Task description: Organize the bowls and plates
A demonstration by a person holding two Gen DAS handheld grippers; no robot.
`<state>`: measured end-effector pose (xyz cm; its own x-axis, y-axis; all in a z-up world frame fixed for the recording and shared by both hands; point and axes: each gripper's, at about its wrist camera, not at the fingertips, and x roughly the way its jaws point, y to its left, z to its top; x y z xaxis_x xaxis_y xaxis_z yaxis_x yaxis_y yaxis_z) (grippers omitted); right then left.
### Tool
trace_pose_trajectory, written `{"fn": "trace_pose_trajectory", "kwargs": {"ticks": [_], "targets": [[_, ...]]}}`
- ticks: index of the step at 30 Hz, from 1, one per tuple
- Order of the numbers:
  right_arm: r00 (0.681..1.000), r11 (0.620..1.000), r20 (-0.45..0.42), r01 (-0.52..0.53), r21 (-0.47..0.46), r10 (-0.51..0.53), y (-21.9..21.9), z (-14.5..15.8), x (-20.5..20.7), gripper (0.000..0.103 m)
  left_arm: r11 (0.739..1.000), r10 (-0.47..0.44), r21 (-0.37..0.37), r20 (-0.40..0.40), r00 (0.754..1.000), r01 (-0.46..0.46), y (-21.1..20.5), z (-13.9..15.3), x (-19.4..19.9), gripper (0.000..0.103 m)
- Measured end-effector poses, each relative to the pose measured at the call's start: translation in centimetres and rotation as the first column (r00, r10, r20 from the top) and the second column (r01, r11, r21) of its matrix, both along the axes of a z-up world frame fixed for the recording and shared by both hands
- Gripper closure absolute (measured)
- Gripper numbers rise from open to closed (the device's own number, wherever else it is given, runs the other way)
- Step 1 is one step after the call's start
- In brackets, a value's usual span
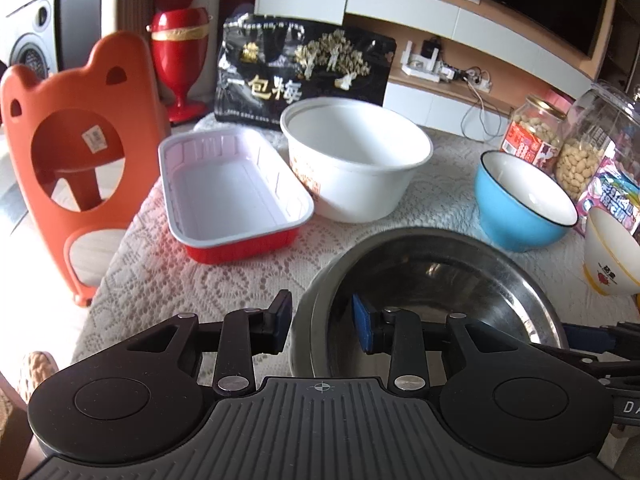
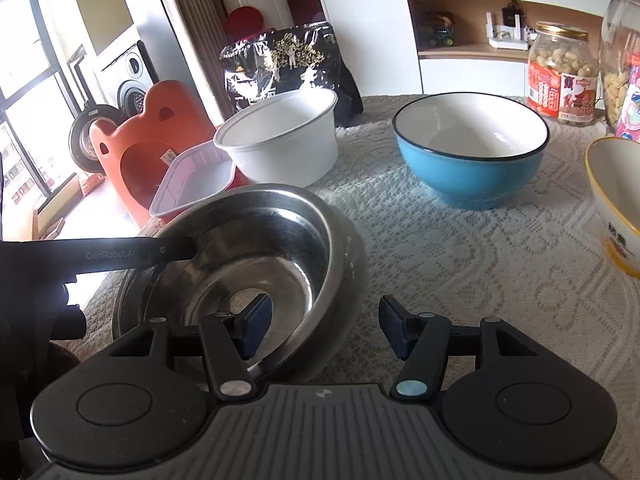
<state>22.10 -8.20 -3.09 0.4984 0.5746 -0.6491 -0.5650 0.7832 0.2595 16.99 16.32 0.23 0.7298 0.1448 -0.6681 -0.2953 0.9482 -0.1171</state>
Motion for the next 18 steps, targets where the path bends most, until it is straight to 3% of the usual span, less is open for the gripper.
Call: {"fn": "trace_pose_trajectory", "kwargs": {"ticks": [3,5,6,8,9,12,15,18], "targets": [[0.996,0.999,0.080,0.039,0.006,-0.039,-2.5,1.7,-0.3,0.043,0.997,0.025,0.068,0.140,0.990,-0.035,-1.3,2.8,-1.1,0.067],[0.987,0.995,0.128,0.099,0.015,-0.100,-4.8,3.0,0.1,0.043,0.999,-0.012,0.037,0.207,0.978,0.005,-2.3,4.6,-0.9,0.067],[0.975,0.987,0.153,0.156,0.023,-0.158,-6.6,3.9,0.6,0.043,0.998,-0.050,-0.030,0.218,0.975,0.058,-2.9,5.5,0.1,0.067],[0.948,0.965,0.183,0.263,0.015,-0.261,-9.4,5.0,1.5,0.042,0.968,-0.136,-0.182,0.201,0.970,0.174,-4.6,6.1,2.7,0.067],[0.924,0.942,0.196,0.335,-0.006,-0.328,-11.1,5.4,2.2,0.042,0.933,-0.200,-0.264,0.184,0.962,0.244,-6.2,5.9,4.5,0.067],[0.852,0.864,0.198,0.502,-0.041,-0.485,-15.6,5.2,4.2,0.042,0.859,-0.328,-0.372,0.130,0.936,0.353,-11.8,4.4,9.1,0.067],[0.814,0.817,0.118,0.576,-0.038,-0.569,-18.9,3.8,6.6,0.043,0.855,-0.365,-0.364,0.085,0.927,0.370,-16.9,2.5,12.7,0.067],[0.824,0.823,0.037,0.566,-0.041,-0.565,-20.4,1.8,8.8,0.055,0.869,-0.363,-0.341,0.056,0.930,0.360,-20.5,0.8,15.2,0.067]]}}
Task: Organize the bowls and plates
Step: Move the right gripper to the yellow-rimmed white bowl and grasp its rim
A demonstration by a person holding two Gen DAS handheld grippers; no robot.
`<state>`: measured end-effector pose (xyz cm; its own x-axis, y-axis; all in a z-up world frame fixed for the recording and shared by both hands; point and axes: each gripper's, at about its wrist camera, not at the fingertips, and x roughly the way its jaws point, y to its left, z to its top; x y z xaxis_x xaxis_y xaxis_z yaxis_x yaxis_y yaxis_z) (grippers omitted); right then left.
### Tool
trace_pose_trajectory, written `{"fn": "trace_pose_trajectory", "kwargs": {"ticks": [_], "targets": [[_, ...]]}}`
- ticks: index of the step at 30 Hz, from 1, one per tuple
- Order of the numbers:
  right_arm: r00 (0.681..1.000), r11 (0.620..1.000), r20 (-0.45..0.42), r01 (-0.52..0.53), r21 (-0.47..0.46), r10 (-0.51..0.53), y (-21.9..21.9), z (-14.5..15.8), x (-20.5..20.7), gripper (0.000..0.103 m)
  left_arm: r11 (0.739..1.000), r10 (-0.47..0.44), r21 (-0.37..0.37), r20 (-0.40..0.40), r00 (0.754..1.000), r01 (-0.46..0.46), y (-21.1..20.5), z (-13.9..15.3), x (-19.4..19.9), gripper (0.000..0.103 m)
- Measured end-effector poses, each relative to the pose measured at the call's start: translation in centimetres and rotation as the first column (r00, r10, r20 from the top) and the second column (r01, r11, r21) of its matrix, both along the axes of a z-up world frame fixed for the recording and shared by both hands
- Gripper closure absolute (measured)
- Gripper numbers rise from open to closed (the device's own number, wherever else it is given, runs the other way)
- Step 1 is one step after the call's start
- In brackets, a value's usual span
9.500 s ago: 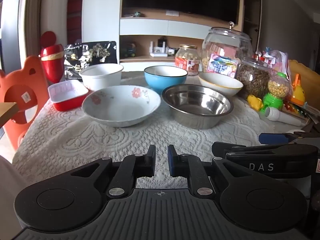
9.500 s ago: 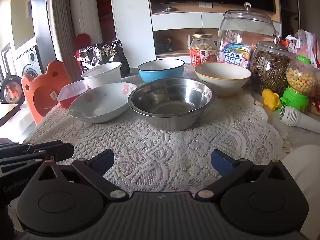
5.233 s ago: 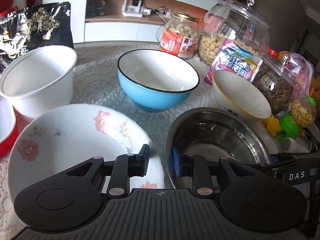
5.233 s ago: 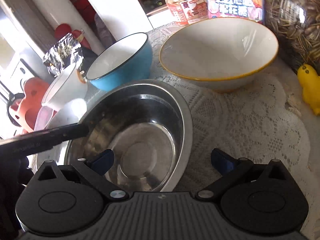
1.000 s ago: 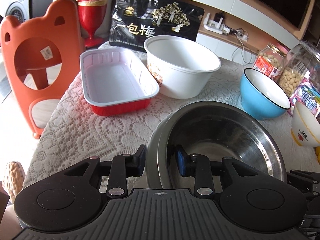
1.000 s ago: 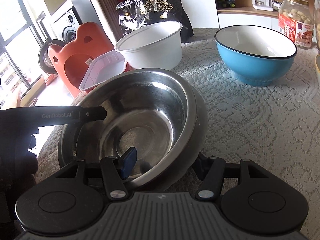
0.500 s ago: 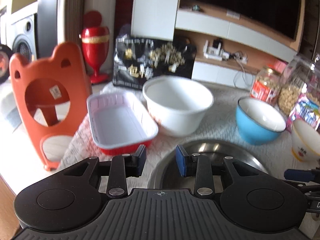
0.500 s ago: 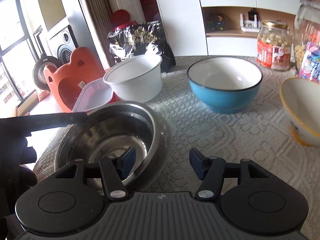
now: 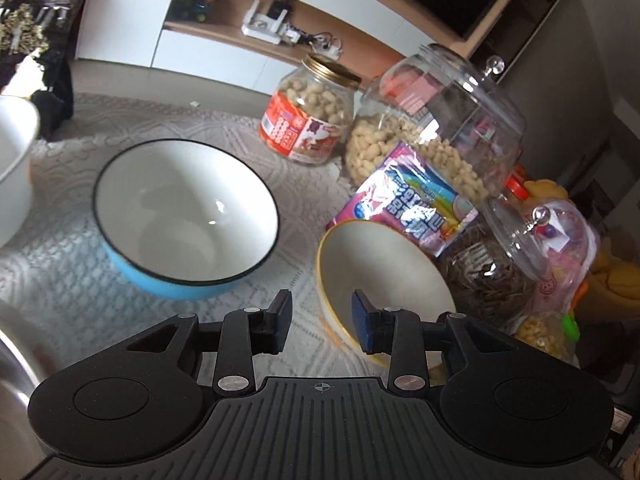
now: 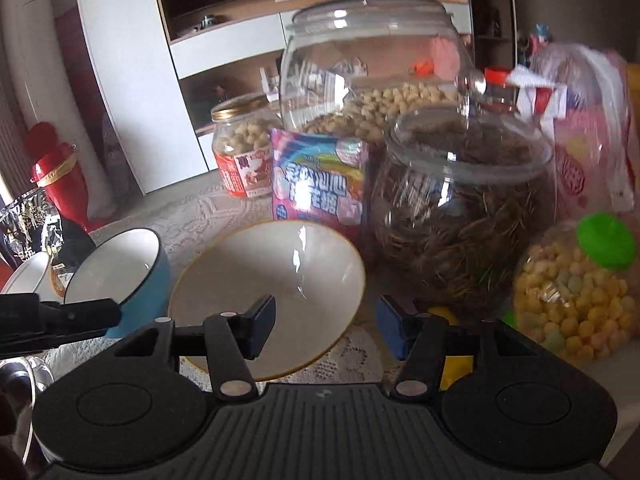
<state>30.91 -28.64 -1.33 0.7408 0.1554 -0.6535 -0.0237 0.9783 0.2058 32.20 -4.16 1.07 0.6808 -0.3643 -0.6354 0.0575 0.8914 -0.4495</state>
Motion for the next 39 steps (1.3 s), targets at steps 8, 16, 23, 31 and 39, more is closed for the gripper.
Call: {"fn": "trace_pose_trajectory", "kwargs": {"ticks": [8,16,23,31,39], "targets": [[0.996,0.999,-0.078,-0.032,-0.031,0.030,0.4,-3.3,4.7,0.059,0.983,0.002,0.185,-0.039,0.999,0.005,-3.9,-2.5,3.2,0.067],[0.985,0.993,-0.138,-0.095,0.073,0.104,1.0,-4.6,5.6,0.068,0.966,-0.084,0.243,-0.039,0.996,0.091,-5.4,-4.0,3.7,0.081],[0.973,0.980,-0.121,-0.187,0.073,0.195,4.0,-2.9,0.9,0.069,0.965,-0.100,0.238,-0.062,0.993,0.112,-2.3,-2.3,-1.7,0.071],[0.942,0.955,-0.164,-0.281,0.099,0.294,6.6,-3.4,-5.9,0.069,0.968,-0.088,0.226,-0.093,0.992,0.107,1.3,-2.3,-8.3,0.074],[0.944,0.956,-0.151,-0.293,0.013,0.292,7.2,-3.9,-8.1,0.069,0.977,-0.087,0.184,-0.104,0.991,0.105,2.0,-2.9,-9.5,0.078]]}}
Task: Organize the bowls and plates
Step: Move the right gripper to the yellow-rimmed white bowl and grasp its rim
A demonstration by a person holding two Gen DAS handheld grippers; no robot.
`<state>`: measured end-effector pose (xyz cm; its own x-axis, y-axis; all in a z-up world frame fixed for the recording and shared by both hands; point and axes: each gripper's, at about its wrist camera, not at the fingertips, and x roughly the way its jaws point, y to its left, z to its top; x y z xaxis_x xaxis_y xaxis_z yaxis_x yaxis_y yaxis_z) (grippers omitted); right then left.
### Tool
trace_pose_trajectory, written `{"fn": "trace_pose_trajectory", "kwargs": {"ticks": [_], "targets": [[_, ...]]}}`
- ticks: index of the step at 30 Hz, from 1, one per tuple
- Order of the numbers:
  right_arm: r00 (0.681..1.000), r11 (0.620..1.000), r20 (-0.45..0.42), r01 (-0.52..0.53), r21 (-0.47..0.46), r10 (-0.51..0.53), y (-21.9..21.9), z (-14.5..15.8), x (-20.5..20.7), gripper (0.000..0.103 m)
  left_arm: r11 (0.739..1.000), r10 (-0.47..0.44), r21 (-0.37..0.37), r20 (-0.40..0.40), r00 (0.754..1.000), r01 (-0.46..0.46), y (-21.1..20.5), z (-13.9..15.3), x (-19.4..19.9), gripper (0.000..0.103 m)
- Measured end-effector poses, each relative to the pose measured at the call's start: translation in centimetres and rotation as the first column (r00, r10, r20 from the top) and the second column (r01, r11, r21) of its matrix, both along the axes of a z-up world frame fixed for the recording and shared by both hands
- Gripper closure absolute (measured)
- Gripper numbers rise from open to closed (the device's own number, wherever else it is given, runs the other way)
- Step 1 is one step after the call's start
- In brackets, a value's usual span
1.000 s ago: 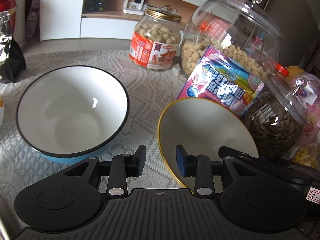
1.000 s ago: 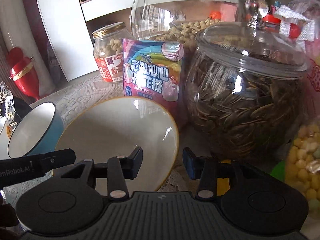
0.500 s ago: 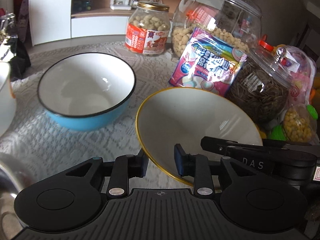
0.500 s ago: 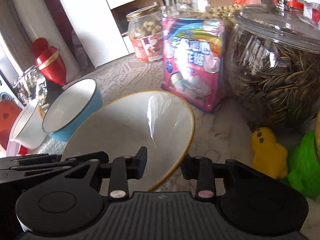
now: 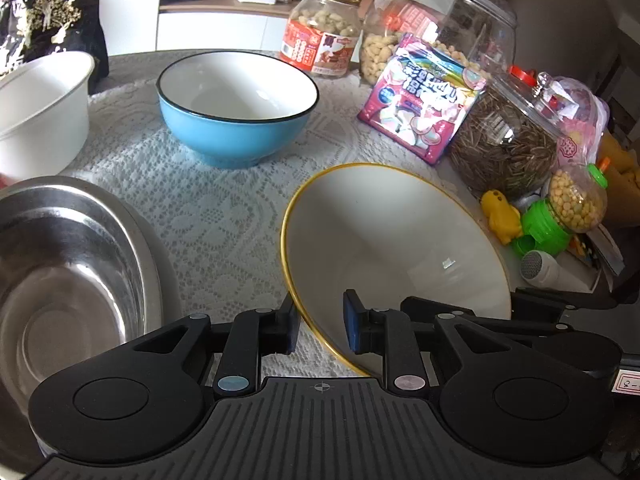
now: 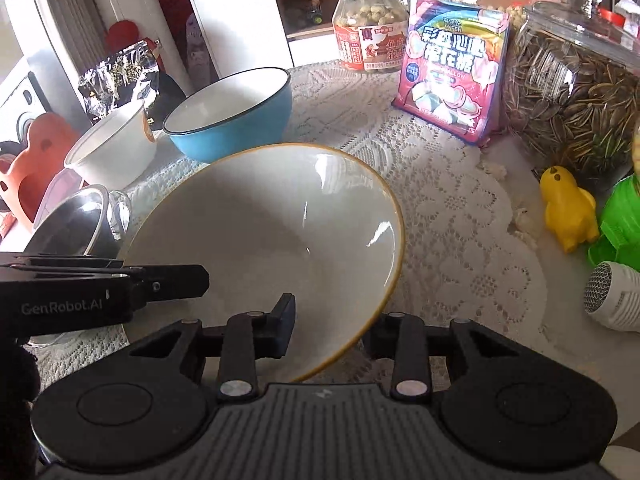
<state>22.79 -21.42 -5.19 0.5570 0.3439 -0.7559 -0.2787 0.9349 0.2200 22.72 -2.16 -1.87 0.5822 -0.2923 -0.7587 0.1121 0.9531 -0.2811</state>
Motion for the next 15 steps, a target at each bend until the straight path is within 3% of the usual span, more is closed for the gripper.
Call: {"fn": "trace_pose_trajectory", "kwargs": {"ticks": [12,15], "targets": [[0.999,0.999,-0.003,0.034,0.013,-0.034,-0.7,-0.3,0.1,0.069,1.000,0.007,-0.019,0.003,1.000,-0.007,0.2,0.0,0.1,0.077],[0.997,0.999,0.077,0.028,-0.020,-0.026,-0.8,1.2,-0.4,0.069,1.000,0.006,0.003,0.043,0.999,-0.006,0.9,1.5,-0.5,0.077]]}}
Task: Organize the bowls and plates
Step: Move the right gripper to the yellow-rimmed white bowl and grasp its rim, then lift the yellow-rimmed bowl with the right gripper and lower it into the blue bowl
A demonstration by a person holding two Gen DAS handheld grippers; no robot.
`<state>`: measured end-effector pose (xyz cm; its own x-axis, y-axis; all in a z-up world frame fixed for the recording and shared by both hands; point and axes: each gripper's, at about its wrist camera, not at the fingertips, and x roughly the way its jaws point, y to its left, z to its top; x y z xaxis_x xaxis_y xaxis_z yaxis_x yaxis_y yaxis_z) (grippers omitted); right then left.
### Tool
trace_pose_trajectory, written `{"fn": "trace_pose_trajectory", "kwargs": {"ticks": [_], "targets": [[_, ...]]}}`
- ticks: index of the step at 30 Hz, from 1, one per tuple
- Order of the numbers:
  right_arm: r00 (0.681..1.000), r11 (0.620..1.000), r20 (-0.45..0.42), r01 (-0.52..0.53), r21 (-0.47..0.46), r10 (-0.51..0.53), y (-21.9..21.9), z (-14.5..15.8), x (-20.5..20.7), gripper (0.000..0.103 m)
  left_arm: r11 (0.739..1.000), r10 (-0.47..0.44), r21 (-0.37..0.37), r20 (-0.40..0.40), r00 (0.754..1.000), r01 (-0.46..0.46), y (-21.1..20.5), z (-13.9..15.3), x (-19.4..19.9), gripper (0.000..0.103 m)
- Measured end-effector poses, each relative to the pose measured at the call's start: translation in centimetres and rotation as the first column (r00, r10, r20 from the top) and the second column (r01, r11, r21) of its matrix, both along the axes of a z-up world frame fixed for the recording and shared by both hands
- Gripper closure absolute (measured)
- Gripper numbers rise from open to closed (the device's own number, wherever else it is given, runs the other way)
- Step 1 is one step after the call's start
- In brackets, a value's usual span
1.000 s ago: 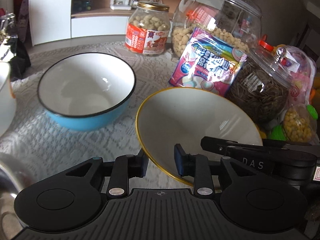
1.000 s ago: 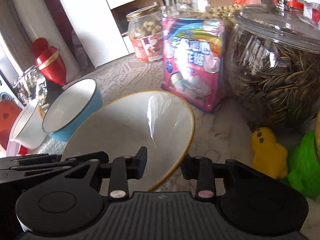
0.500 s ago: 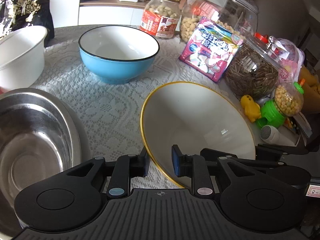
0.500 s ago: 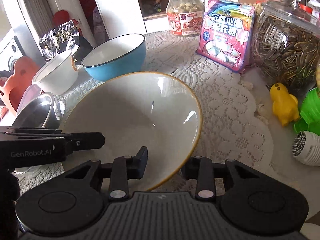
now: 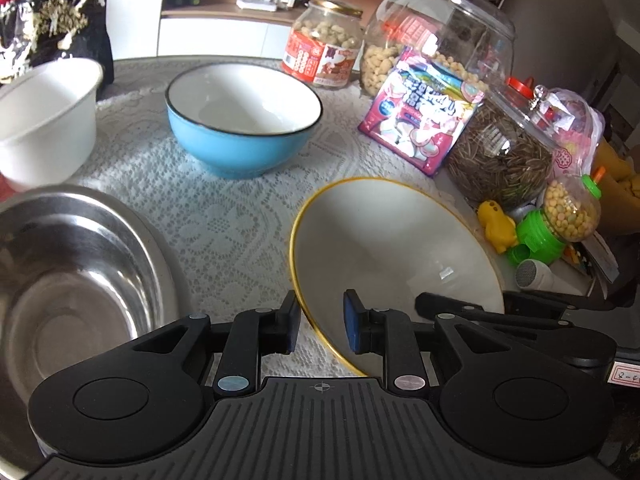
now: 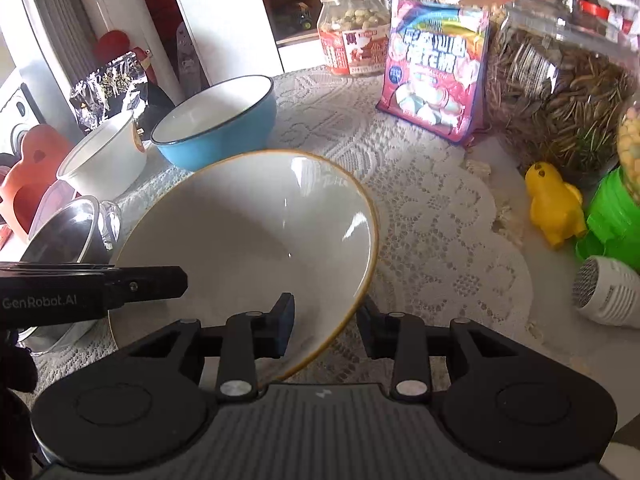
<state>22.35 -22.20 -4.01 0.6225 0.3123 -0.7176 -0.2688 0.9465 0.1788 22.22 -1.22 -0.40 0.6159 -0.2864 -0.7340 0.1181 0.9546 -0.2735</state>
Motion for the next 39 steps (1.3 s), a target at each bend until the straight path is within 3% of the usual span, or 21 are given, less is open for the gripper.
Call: {"fn": "trace_pose_trajectory", "kwargs": {"ticks": [4,7,11,13,16,19,22,24,26,27,29,31,34,39], "targets": [[0.991,0.999,0.136,-0.008,-0.035,0.013,-0.4,3.8,0.5,0.053,1.000,0.021,-0.004,0.117,0.993,-0.020,2.6,4.2,-0.1,0.078],[0.992,1.000,0.126,0.013,-0.012,-0.011,0.1,6.7,4.8,0.051,0.998,0.068,-0.024,0.102,0.992,-0.066,5.3,6.3,4.1,0.078],[0.999,0.994,-0.031,-0.007,0.108,0.011,1.8,8.0,12.9,0.047,0.977,0.204,0.059,0.048,0.978,-0.207,8.2,5.7,11.0,0.078],[0.992,0.989,-0.125,0.009,0.146,0.009,3.2,7.0,16.5,0.047,0.972,0.212,0.105,0.010,0.977,-0.212,8.6,4.7,13.5,0.077],[0.969,0.981,-0.248,0.032,0.189,0.016,5.3,4.8,20.4,0.047,0.976,0.204,0.092,-0.092,0.975,-0.195,9.3,2.2,16.3,0.076],[0.947,0.977,-0.320,0.056,0.206,0.013,7.0,2.6,22.9,0.050,0.974,0.215,0.099,-0.128,0.968,-0.204,9.6,0.2,17.9,0.069],[0.914,0.976,-0.405,0.063,0.208,0.027,8.1,0.4,24.7,0.064,0.977,0.205,0.094,-0.140,0.969,-0.193,9.4,-1.2,19.2,0.071],[0.896,0.979,-0.442,0.062,0.195,0.031,8.7,-0.9,25.1,0.077,0.984,0.176,0.055,-0.162,0.971,-0.170,9.3,-2.0,19.8,0.071],[0.895,0.981,-0.442,0.030,0.191,0.059,9.3,-1.4,25.2,0.081,0.989,0.150,0.018,-0.195,0.969,-0.149,8.8,-2.7,20.3,0.069],[0.895,0.981,-0.439,0.013,0.196,0.076,9.7,-1.5,25.0,0.084,0.988,0.151,0.041,-0.197,0.969,-0.146,8.3,-2.8,20.4,0.069],[0.907,0.986,-0.413,-0.014,0.166,0.083,10.3,-1.2,24.4,0.083,0.985,0.160,0.097,-0.189,0.969,-0.144,7.4,-2.7,20.4,0.069],[0.921,0.989,-0.382,-0.027,0.144,0.081,10.2,-0.6,23.6,0.081,0.986,0.154,0.090,-0.203,0.967,-0.138,7.0,-2.4,20.1,0.069],[0.934,0.989,-0.349,-0.031,0.146,0.081,8.6,1.2,22.3,0.081,0.994,0.107,0.035,-0.209,0.972,-0.102,6.6,-0.9,18.7,0.069],[0.964,0.989,-0.242,-0.075,0.129,0.105,5.7,7.3,17.5,0.081,0.998,0.026,0.053,-0.137,0.990,-0.018,3.9,4.9,14.2,0.069]]}}
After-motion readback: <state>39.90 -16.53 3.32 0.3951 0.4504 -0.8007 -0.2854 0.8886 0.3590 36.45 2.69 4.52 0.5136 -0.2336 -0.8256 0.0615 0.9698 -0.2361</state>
